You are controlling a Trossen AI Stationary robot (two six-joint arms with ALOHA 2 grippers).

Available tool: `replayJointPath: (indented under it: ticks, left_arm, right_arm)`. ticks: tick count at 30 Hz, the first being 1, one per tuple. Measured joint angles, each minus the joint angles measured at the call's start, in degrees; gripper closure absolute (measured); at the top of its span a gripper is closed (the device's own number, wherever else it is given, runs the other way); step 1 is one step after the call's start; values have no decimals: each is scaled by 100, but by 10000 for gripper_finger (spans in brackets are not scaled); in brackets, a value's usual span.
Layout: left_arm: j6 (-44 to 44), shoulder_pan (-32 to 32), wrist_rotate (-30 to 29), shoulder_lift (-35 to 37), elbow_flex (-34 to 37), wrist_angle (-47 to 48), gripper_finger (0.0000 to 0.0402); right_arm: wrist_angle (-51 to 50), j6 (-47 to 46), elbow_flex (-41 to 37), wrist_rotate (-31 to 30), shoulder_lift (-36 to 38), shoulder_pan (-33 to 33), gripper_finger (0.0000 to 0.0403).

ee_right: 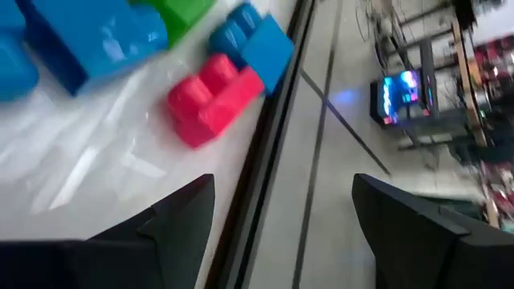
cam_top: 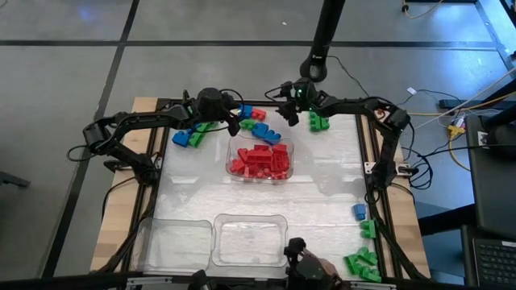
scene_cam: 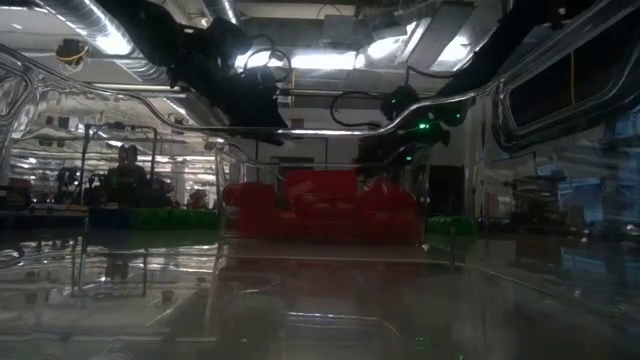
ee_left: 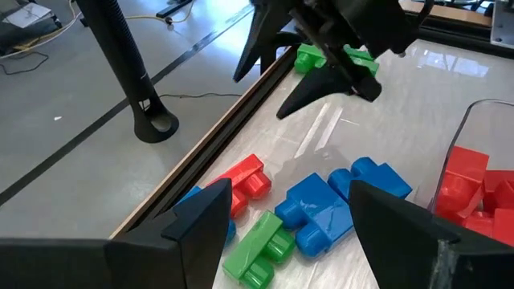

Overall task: Sort blocks
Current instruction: Put the red game piece into the top right transparent bin

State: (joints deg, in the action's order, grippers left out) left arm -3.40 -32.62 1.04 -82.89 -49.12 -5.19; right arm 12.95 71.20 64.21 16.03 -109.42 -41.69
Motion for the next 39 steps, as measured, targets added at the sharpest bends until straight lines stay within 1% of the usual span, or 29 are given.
replayJointPath:
  ticks: [7,11,17,20,23,25,26,29,31,34,36,39]
  left_arm:
    - [64,0,0,0,0,-9,160]
    - [68,0,0,0,0,-24,160]
    - [69,0,0,0,0,-45,160]
    - [225,0,-31,0,0,-147,160]
    - [448,-4,-182,-27,0,-372,160]
    - [471,-4,-192,-85,-6,-547,160]
    - [406,-4,-193,-148,-47,-543,160]
    - [301,7,-200,-388,-426,-176,160]
    - [330,4,-206,-602,-839,279,160]
    - [404,-18,-251,-1013,-1543,1114,160]
    - [460,-39,-254,-1363,-2071,1636,160]
    - [472,-44,-258,-1957,-2850,2431,160]
  right_arm:
    - [12,-1,463,287,-308,-153,109]
    - [4,-44,483,566,-311,-245,109]
    - [-302,-47,483,564,-303,-225,109]
    - [-890,-157,483,545,-49,-233,109]
    - [-1702,-153,489,618,434,-238,109]
    - [-2240,-153,458,736,749,-277,109]
    - [-2461,-162,415,900,902,-317,109]
    - [-2603,-363,151,1584,1341,-509,109]
    - [-2547,-579,-84,1960,1538,-641,109]
    - [-2233,-891,-472,2366,1745,-730,109]
    - [-1908,-1033,-700,2509,1817,-704,109]
    - [-1546,-1214,-991,2562,1829,-693,109]
